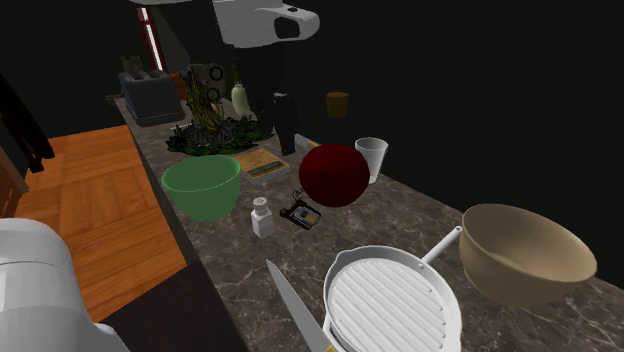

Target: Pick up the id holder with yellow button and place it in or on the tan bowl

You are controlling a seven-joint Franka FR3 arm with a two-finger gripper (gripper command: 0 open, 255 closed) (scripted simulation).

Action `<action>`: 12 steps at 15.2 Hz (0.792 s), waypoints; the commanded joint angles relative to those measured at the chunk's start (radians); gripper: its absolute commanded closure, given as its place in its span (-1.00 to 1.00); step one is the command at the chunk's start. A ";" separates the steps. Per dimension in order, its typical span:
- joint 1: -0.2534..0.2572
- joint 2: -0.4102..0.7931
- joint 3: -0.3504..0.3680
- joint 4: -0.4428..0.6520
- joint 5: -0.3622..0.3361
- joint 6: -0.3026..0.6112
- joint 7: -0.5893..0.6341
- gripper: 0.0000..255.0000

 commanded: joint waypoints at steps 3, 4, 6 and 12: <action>-0.028 0.046 0.078 -0.084 0.056 0.112 0.199 -1.00; -0.034 0.066 0.097 -0.098 0.069 0.142 0.246 -1.00; -0.048 0.112 0.136 -0.122 0.096 0.204 0.340 -1.00; -0.091 0.299 0.251 -0.151 0.160 0.399 0.623 -1.00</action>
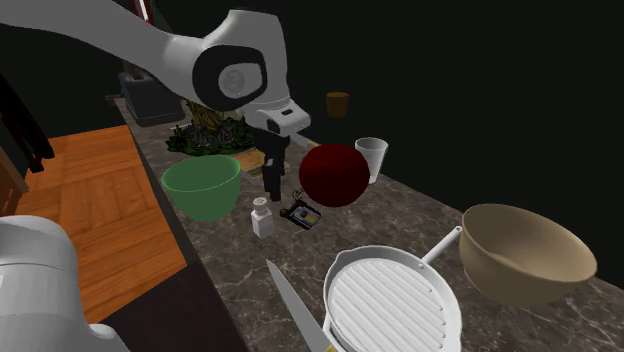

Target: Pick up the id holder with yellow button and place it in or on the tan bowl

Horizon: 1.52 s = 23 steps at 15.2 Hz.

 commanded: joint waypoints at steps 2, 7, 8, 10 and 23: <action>-0.023 0.104 0.057 -0.008 0.023 0.104 0.151 -1.00; -0.041 0.216 0.096 -0.012 0.021 0.215 0.246 -1.00; -0.042 0.229 0.099 -0.015 0.019 0.232 0.249 -1.00; -0.044 0.256 0.104 -0.022 0.013 0.265 0.253 -1.00; -0.044 0.276 0.108 -0.027 0.008 0.289 0.259 1.00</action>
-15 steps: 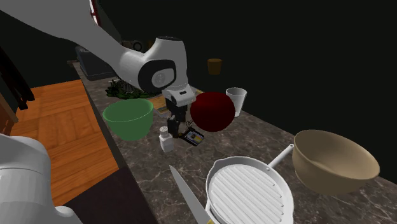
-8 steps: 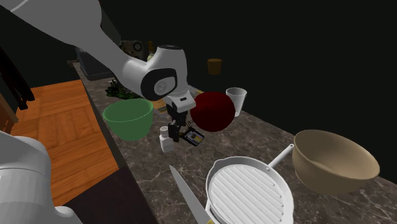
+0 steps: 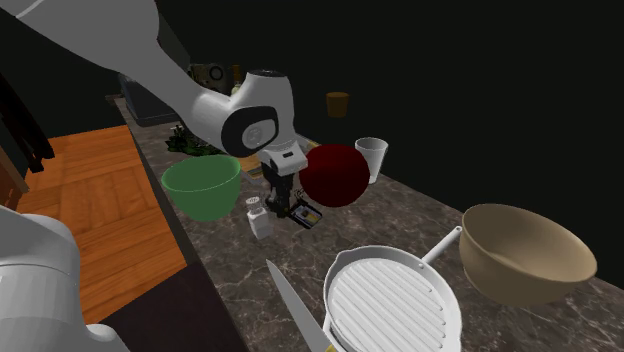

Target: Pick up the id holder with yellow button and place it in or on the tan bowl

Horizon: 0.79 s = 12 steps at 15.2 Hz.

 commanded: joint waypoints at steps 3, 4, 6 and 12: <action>0.003 0.007 0.004 -0.005 0.001 -0.002 0.004 1.00; 0.002 0.008 0.004 -0.004 0.000 -0.001 0.004 1.00; 0.001 0.006 0.001 -0.008 0.002 0.000 -0.003 1.00; 0.006 -0.067 -0.013 0.021 0.014 -0.100 -0.011 1.00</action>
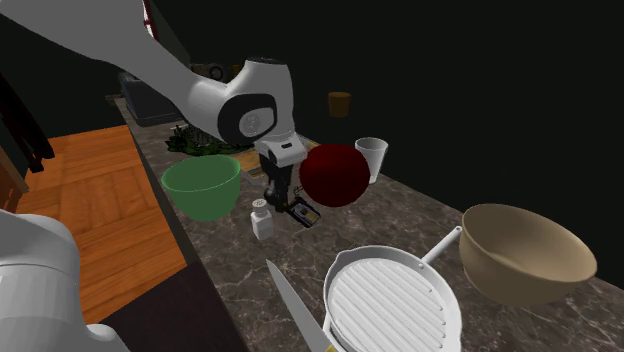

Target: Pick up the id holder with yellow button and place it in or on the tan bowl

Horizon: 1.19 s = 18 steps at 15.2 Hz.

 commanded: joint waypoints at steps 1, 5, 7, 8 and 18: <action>0.002 -0.024 -0.005 0.010 0.003 -0.033 -0.002 1.00; 0.004 -0.065 -0.014 0.035 0.006 -0.098 -0.004 1.00; 0.004 -0.083 -0.018 0.049 0.006 -0.130 -0.004 1.00; 0.005 -0.092 -0.020 0.056 0.006 -0.146 -0.004 1.00; 0.004 -0.162 -0.042 0.140 0.001 -0.299 -0.002 1.00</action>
